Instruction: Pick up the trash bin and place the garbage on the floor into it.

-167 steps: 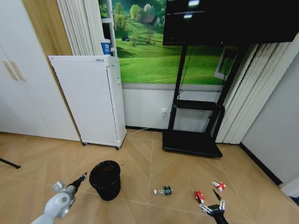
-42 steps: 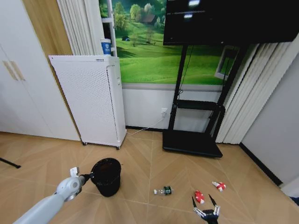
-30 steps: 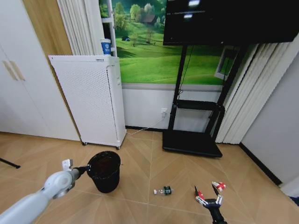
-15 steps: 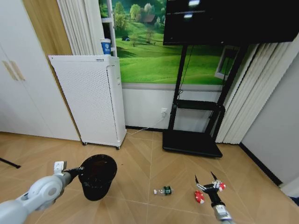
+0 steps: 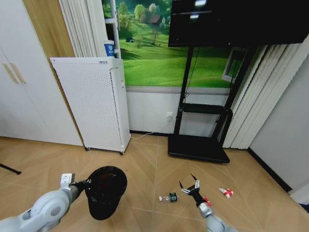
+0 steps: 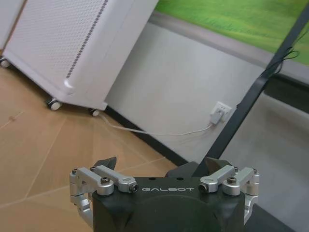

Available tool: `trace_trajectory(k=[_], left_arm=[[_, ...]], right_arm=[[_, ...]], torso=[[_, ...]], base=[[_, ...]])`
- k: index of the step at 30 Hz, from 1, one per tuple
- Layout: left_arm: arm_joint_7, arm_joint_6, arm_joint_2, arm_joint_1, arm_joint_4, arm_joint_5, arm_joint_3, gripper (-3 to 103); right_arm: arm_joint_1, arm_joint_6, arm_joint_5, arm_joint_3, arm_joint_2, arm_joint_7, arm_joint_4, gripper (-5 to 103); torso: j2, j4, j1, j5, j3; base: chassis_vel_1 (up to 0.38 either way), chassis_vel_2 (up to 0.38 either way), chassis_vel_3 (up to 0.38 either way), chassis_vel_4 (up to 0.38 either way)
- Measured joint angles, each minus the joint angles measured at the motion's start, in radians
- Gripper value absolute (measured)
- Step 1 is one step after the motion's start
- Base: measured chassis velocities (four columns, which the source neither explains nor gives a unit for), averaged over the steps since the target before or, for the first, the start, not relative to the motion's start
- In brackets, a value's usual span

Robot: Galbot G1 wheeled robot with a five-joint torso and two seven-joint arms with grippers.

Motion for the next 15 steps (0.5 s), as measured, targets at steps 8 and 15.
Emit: trace_trajectory(k=[8,15], left_arm=[[-0.022,0.011,-0.039,0.005,0.01,0.0,0.055,7],[-0.003,0.011,-0.05,0.011,0.045,0.014,0.064,7]], right_arm=[[0.062,0.045,-0.072,-0.038,0.052,-0.02,-0.132,100],[0.12,0.041,-0.214,-0.076,0.029,-0.008,-0.146,100]], torso=[[0.0,-0.0002,0.0,0.0002,0.0],[0.0,-0.0002,0.0,0.0001,0.0]], base=[[0.0,0.0,0.0,0.0],[0.0,0.0,0.0,0.0]])
